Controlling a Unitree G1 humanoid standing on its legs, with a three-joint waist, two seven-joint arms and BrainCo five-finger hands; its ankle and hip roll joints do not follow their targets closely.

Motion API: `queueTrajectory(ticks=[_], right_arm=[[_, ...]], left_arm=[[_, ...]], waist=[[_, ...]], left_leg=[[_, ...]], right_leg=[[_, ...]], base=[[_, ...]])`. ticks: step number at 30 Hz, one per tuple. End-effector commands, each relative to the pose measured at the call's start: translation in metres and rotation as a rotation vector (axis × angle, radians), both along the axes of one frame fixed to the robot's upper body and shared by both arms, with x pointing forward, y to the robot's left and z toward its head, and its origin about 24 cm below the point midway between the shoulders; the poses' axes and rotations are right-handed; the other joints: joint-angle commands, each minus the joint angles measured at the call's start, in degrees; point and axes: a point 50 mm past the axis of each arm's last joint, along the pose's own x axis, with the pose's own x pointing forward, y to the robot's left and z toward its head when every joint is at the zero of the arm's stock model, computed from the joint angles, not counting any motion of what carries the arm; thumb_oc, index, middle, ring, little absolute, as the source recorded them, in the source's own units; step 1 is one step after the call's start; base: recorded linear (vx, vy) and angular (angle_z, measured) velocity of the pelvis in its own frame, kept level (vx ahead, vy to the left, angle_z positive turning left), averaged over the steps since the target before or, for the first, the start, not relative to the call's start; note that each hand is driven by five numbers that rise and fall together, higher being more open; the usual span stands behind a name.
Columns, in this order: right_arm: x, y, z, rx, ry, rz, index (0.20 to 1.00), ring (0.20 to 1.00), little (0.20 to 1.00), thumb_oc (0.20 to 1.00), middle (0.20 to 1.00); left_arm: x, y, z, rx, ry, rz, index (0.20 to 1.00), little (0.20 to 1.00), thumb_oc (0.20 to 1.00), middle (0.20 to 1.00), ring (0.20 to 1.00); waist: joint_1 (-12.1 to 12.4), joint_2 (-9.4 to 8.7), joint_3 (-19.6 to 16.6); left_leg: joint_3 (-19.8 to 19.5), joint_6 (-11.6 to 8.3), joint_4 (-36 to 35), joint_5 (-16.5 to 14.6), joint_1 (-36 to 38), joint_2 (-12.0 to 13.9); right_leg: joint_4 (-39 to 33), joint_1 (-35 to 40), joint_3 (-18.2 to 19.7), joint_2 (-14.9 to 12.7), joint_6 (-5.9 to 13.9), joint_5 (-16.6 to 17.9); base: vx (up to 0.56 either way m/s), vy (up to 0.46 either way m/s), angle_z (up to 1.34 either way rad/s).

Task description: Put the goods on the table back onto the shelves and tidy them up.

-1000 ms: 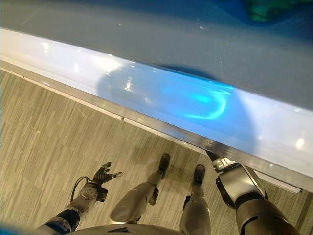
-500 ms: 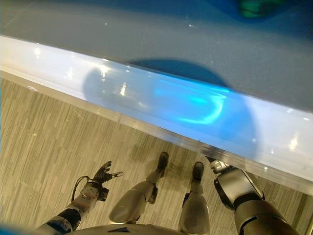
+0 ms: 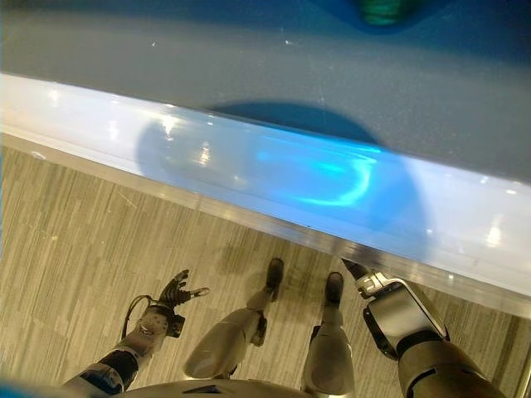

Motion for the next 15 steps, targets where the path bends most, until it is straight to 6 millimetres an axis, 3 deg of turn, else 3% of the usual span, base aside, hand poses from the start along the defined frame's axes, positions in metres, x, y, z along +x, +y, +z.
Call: queueTrajectory(ticks=[1,15], right_arm=[[-0.0121,0.0268,0.0221,0.008,-0.122,0.136,0.2,0.2,0.2,0.2,0.2],[-0.0136,0.034,0.0189,-0.012,-0.118,0.158,0.2,0.2,0.2,0.2,0.2]], left_arm=[[0.0082,0.0031,0.0009,0.024,-0.001,0.028,1.0,1.0,1.0,1.0,1.0],[0.0084,0.0026,0.0009,0.03,-0.005,0.032,1.0,1.0,1.0,1.0,1.0]], waist=[[0.2,-2.62,-0.6],[-0.1,-2.74,-0.1]], left_leg=[[7.6,-2.77,0.7,-4.8,0.2,2.7],[8.3,-2.81,0.7,-4.7,-0.1,2.5]], right_leg=[[4.6,-2.7,5.4,-6.8,5.31,-0.9],[4.8,-3.5,6.0,-7.0,5.42,-0.4]], base=[[0.0,0.0,0.0],[0.0,0.001,-0.01]])
